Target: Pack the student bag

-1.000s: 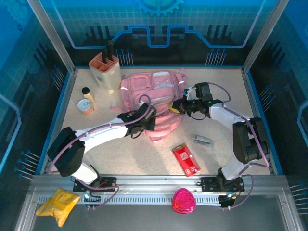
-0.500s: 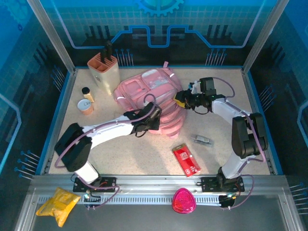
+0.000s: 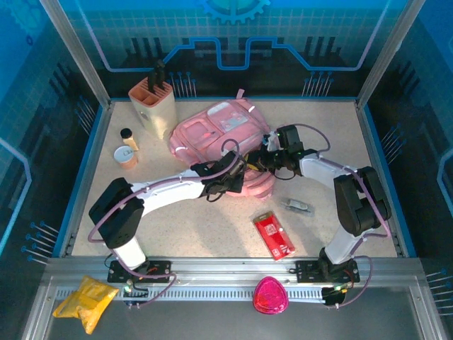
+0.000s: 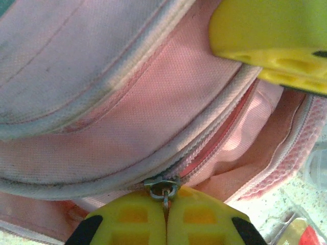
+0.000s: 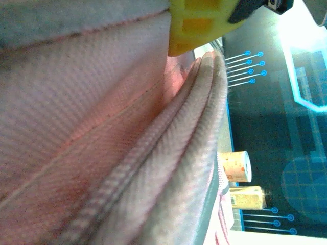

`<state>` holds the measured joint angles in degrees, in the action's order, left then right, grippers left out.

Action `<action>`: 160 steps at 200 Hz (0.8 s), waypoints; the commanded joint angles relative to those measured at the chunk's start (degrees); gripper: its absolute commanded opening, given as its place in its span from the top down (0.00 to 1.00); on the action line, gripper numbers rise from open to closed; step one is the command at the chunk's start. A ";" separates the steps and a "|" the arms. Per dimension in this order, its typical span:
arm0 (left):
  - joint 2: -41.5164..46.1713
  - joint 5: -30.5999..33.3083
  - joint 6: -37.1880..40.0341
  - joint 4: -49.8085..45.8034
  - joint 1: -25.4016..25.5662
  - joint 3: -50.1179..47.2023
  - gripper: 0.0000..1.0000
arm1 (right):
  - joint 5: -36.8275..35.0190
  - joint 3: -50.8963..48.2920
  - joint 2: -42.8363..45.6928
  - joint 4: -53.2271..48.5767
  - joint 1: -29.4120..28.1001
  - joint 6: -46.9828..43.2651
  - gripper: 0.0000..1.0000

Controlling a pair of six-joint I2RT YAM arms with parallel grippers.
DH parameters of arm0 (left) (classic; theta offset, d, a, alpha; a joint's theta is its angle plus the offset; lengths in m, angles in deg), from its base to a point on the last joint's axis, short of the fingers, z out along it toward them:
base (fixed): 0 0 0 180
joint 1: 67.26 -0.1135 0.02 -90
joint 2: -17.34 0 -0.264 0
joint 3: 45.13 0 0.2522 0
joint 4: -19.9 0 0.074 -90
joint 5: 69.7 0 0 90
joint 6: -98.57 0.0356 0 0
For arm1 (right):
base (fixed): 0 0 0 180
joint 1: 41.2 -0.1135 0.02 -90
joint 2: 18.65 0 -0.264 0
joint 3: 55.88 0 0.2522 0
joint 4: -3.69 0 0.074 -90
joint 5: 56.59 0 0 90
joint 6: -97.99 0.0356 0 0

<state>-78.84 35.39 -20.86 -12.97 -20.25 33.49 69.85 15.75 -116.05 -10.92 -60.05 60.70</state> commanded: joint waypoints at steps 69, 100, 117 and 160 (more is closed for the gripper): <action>11.06 2.45 10.24 5.56 -8.85 -13.83 1.00 | 7.44 3.07 4.52 -3.52 8.76 -1.08 1.00; 11.82 1.91 10.21 6.40 -15.62 -14.10 1.00 | 7.01 2.60 4.34 -3.86 8.78 -1.40 1.00; 10.85 0.38 9.54 7.10 -19.36 -13.41 1.00 | 6.98 2.69 4.15 -3.83 8.71 -1.29 1.00; 5.64 -0.59 7.90 6.42 -26.05 -6.97 1.00 | 4.89 2.35 4.61 -4.36 7.06 -2.00 1.00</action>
<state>-70.47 29.29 -11.83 -3.42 -40.21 21.82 77.48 17.13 -113.58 -15.11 -54.08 59.94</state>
